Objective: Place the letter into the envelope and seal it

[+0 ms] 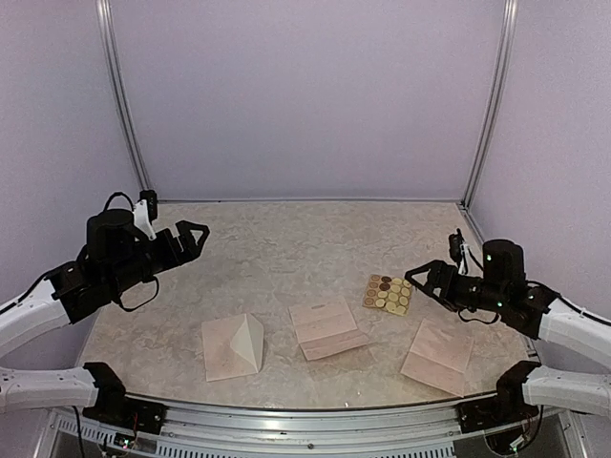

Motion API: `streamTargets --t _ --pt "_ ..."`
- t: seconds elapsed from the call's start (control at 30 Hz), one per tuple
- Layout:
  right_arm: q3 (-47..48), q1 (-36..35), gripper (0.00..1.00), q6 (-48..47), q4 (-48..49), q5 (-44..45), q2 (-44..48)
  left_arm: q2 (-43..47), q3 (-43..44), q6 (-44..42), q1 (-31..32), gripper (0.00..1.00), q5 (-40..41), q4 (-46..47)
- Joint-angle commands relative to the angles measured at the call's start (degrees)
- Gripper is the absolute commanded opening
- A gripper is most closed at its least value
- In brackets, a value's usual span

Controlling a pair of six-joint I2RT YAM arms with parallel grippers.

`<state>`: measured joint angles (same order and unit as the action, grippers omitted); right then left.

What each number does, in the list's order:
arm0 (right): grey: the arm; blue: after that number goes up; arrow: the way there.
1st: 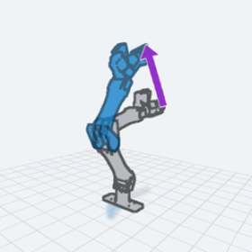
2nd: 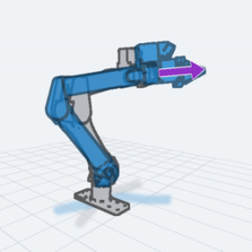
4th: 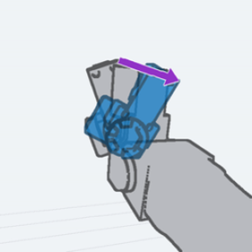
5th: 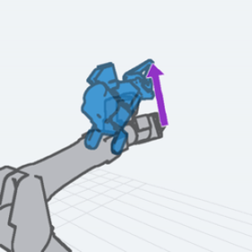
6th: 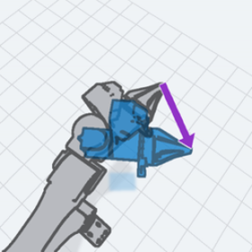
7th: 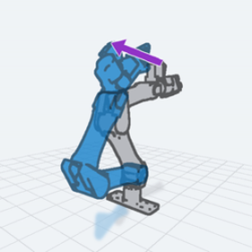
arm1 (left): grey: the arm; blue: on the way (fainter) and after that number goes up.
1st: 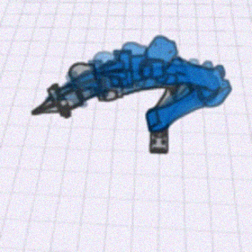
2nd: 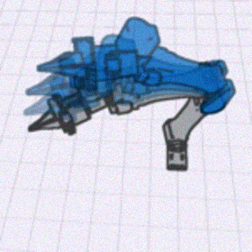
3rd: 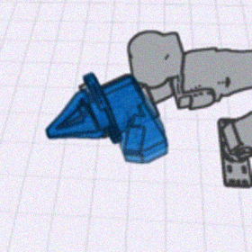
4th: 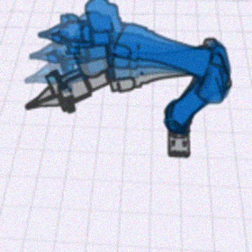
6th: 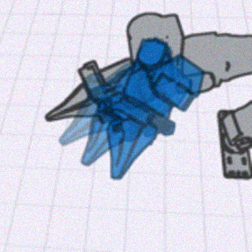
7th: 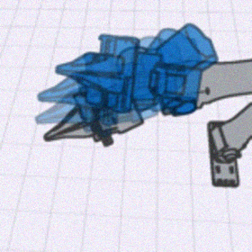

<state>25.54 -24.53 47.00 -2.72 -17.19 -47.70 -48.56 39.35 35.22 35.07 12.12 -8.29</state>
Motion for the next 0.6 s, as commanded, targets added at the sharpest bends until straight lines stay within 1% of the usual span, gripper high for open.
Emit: streamTargets --t 0.0,0.1,0.23,0.3,0.47,0.57 --pt "-5.97 -10.44 0.91 17.54 5.41 2.67 -2.07 -1.58 -1.65 6.13 7.11 0.99 5.53 1.25" --pt "-7.03 -17.43 0.92 22.27 8.15 4.31 -5.54 -2.42 -3.27 8.71 9.25 0.99 3.71 4.05" --pt "-6.20 -23.56 0.92 26.51 13.32 5.10 -12.48 -3.19 -4.05 9.77 9.87 0.99 3.39 4.63" --pt "-5.40 -25.83 0.90 28.10 15.87 5.14 -16.38 -3.12 -4.38 9.76 10.01 0.99 3.12 5.30" --pt "-2.55 -29.14 0.83 30.08 20.71 3.98 -25.16 -1.78 -5.10 9.69 10.11 0.99 3.13 5.85" --pt "-1.62 -29.73 0.74 30.91 24.72 3.06 -28.68 -1.31 -4.99 9.65 10.15 0.99 3.23 5.36"
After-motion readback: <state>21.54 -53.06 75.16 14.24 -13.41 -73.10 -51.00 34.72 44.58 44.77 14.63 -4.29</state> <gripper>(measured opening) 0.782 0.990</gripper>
